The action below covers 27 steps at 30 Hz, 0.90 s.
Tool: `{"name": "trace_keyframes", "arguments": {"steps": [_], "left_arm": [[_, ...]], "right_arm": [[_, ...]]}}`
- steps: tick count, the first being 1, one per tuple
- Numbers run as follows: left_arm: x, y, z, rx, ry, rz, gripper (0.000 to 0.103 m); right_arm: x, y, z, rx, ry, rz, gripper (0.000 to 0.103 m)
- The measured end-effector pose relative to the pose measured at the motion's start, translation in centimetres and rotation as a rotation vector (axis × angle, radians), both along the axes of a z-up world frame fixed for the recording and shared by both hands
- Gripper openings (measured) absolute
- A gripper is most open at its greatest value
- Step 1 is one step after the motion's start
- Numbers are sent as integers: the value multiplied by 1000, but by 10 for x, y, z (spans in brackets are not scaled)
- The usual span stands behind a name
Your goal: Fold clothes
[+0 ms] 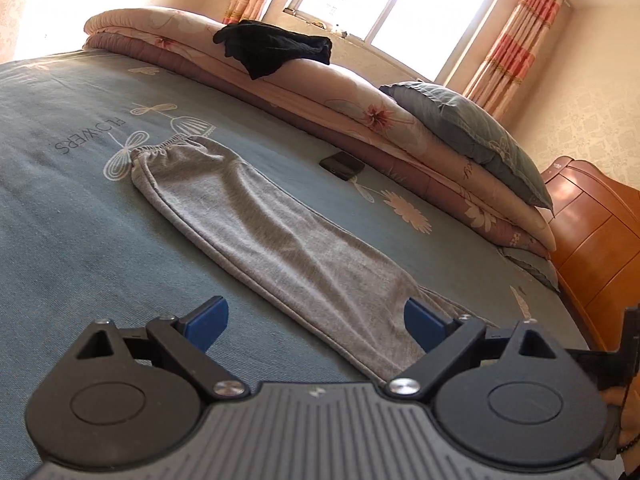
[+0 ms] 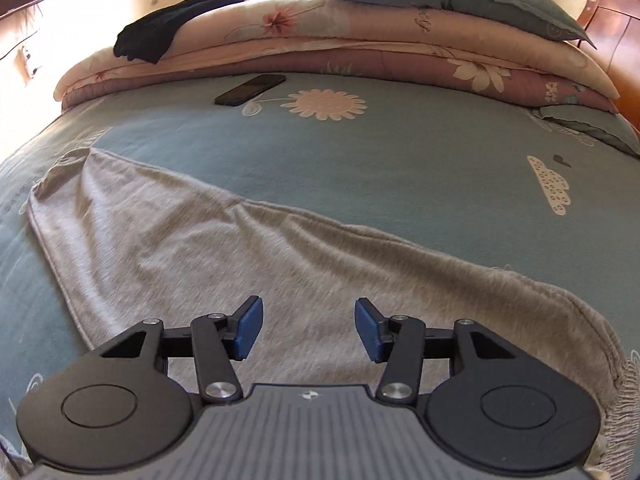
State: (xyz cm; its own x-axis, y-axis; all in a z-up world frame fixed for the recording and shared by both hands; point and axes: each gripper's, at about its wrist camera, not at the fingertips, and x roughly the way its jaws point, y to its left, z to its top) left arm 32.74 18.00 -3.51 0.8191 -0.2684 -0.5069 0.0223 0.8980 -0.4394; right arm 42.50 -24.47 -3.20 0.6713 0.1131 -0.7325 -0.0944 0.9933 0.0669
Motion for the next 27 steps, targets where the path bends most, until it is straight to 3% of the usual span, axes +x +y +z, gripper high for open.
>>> {"name": "trace_keyframes", "arguments": {"steps": [6, 13, 16, 20, 23, 27], "left_arm": [[3, -17, -2, 47, 5, -20, 97], [7, -6, -8, 56, 35, 48, 97], [8, -7, -8, 59, 36, 50, 97], [6, -8, -7, 62, 28, 39, 97], [5, -5, -6, 52, 23, 44, 97], [6, -3, -6, 53, 31, 60, 97]], "right_arm": [[38, -58, -19, 65, 41, -157, 54], [78, -78, -54, 51, 91, -257, 53], [90, -75, -56, 2, 56, -251, 55], [94, -74, -46, 23, 33, -282, 55], [83, -57, -28, 42, -12, -237, 55], [81, -17, -24, 18, 35, -114, 55]]}}
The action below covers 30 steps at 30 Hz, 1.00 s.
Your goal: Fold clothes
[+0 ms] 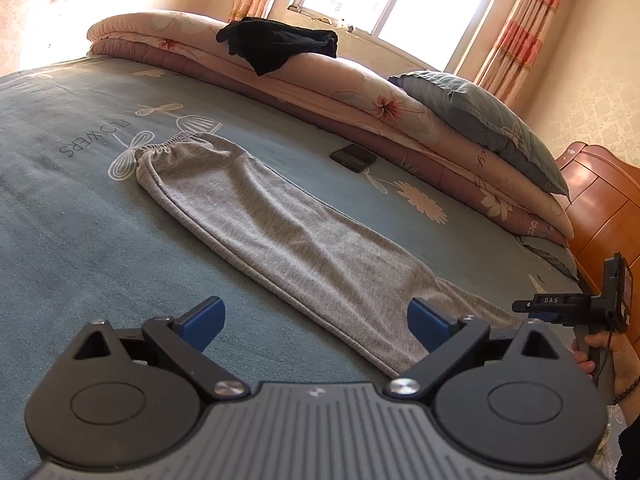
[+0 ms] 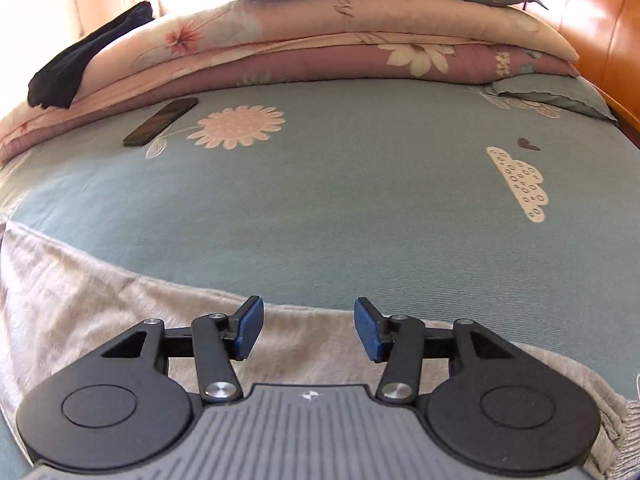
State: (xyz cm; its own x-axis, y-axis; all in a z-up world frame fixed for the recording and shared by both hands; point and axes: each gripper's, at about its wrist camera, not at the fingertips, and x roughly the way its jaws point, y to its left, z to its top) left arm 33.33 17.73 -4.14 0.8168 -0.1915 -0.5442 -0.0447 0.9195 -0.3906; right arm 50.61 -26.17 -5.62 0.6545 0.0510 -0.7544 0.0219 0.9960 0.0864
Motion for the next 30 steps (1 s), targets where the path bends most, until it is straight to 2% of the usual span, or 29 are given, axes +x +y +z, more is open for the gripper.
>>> {"name": "trace_keyframes", "arguments": {"steps": [4, 9, 11, 14, 20, 23, 25, 27, 30], "left_arm": [[-2, 4, 2, -11, -10, 6, 97], [-3, 7, 3, -20, -14, 14, 97], [-5, 9, 4, -25, -21, 18, 97], [-6, 12, 6, -28, -25, 27, 97], [-9, 24, 9, -42, -41, 53, 97], [-10, 30, 9, -55, -42, 70, 97], [-10, 33, 10, -63, -44, 79, 97], [-11, 36, 10, -68, -47, 81, 97], [-13, 41, 12, -75, -57, 90, 97]], "right_arm": [[20, 18, -24, -9, 62, -5, 56], [31, 35, -24, -108, -18, -51, 58], [24, 47, -13, -35, -38, 13, 58], [18, 80, -3, 2, -33, 128, 58], [39, 147, -9, 91, 36, 243, 58], [59, 173, -24, 22, 49, 232, 58], [69, 180, -27, -24, 9, 202, 64], [76, 182, -24, -58, -20, 153, 64], [70, 185, -12, -11, -28, 150, 64]]}}
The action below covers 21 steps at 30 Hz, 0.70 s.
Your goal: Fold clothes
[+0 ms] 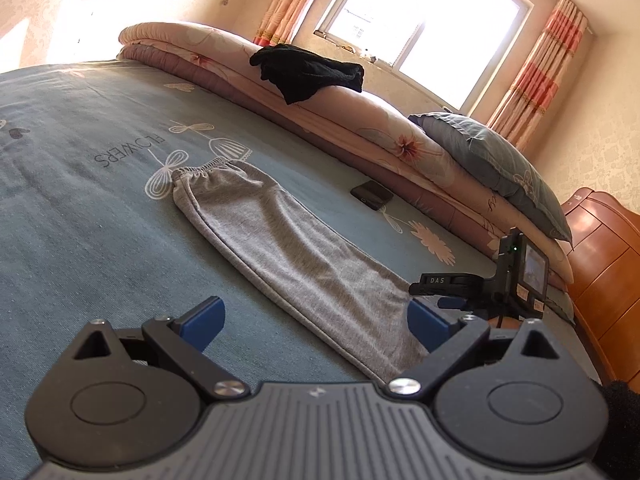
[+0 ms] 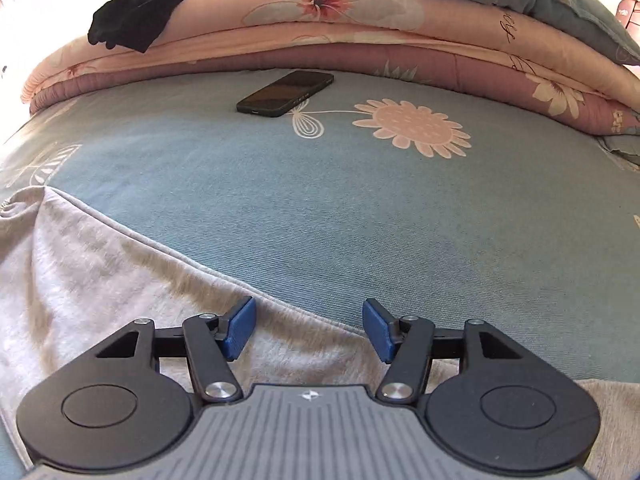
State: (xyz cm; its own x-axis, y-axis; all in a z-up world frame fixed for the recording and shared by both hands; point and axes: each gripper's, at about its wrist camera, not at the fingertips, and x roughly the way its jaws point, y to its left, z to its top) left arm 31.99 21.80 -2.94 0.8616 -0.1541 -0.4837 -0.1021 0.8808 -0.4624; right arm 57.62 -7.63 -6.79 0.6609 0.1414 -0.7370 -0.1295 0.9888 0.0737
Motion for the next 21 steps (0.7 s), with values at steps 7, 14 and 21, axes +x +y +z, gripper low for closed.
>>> {"name": "trace_keyframes", "arguments": {"steps": [7, 14, 21], "left_arm": [[-12, 26, 6, 44, -7, 128, 97], [-24, 71, 2, -34, -13, 267, 97], [-27, 78, 0, -63, -26, 272, 97]], "right_arm": [[-24, 79, 24, -22, -57, 247, 63], [-9, 149, 25, 49, -27, 353, 55], [33, 171, -10, 76, 46, 246, 55]]}}
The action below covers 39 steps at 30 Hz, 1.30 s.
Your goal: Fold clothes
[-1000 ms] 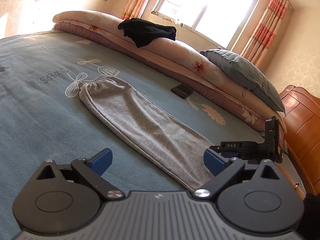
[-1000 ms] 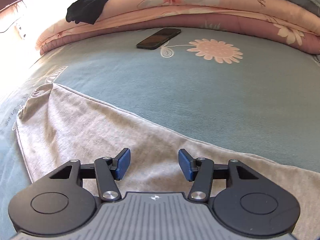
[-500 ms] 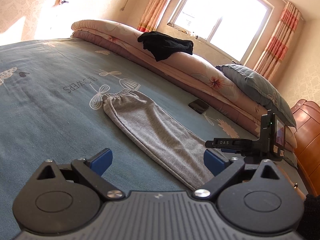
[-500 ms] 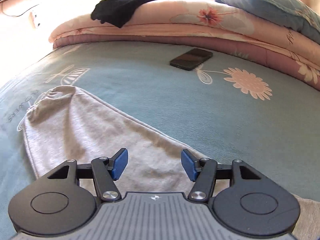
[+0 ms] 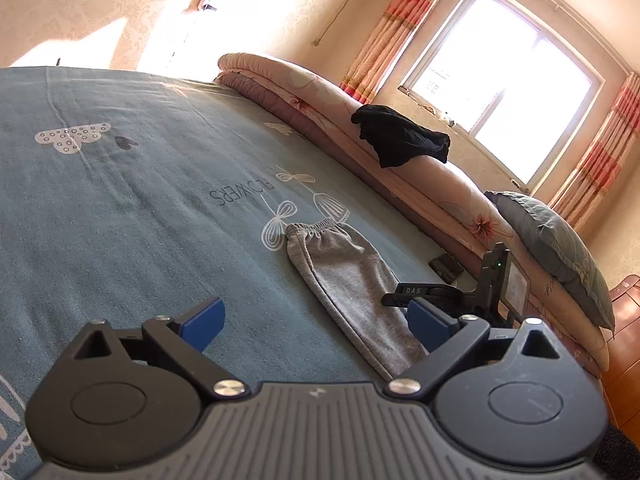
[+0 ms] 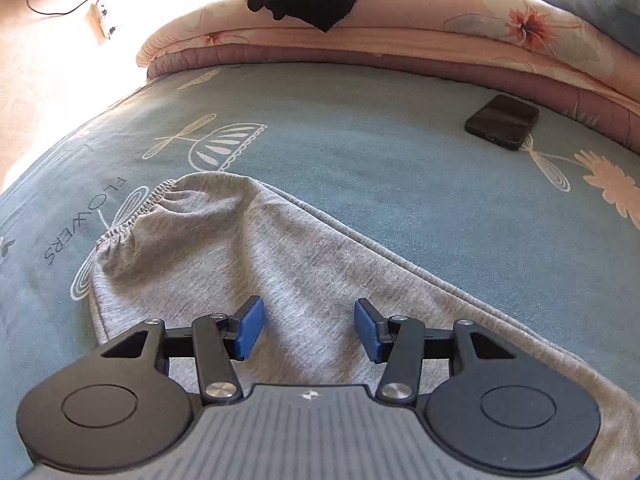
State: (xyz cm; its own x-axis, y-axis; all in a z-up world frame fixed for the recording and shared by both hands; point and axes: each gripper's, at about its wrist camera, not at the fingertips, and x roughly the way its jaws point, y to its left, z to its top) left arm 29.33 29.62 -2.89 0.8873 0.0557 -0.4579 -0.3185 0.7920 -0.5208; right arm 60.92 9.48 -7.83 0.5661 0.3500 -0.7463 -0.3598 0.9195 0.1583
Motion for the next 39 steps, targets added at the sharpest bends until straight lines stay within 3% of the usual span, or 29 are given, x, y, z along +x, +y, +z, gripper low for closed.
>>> {"name": "trace_keyframes", "arguments": {"steps": [4, 7, 10, 15, 18, 22, 24, 26, 29, 33, 35, 36, 39], "left_arm": [[0, -2, 1, 4, -9, -12, 97], [0, 0, 1, -3, -10, -7, 97], [-2, 2, 1, -12, -14, 1, 97], [-7, 3, 4, -13, -34, 11, 97], [-8, 5, 5, -17, -39, 13, 97], [-5, 4, 3, -15, -28, 6, 97], [-5, 5, 3, -17, -32, 6, 97], [-6, 5, 4, -23, -37, 6, 97], [-6, 5, 4, -23, -33, 2, 97], [-5, 1, 4, -13, -31, -7, 97], [-4, 0, 4, -7, -30, -10, 97], [-4, -1, 4, -5, -29, -10, 97], [-3, -2, 4, 0, -23, -12, 97]], "right_arm": [[13, 4, -7, -66, -75, -18, 57], [11, 3, 3, -25, -62, -53, 57], [-12, 8, 15, 32, -62, 38, 58], [-39, 30, 4, 75, 63, 180, 58], [-52, 44, -2, 105, 86, 235, 68], [-59, 57, 10, 173, 116, 337, 66], [-60, 52, 25, 153, 32, 318, 66], [-50, 31, 35, 188, 12, 245, 66], [-37, 3, 35, 175, 9, 137, 67], [-29, -12, 9, 126, 60, 77, 67], [-29, -12, -3, 146, 88, 81, 73], [-30, -9, -3, 166, 92, 103, 81], [-35, -3, 4, 235, 94, 169, 82]]}}
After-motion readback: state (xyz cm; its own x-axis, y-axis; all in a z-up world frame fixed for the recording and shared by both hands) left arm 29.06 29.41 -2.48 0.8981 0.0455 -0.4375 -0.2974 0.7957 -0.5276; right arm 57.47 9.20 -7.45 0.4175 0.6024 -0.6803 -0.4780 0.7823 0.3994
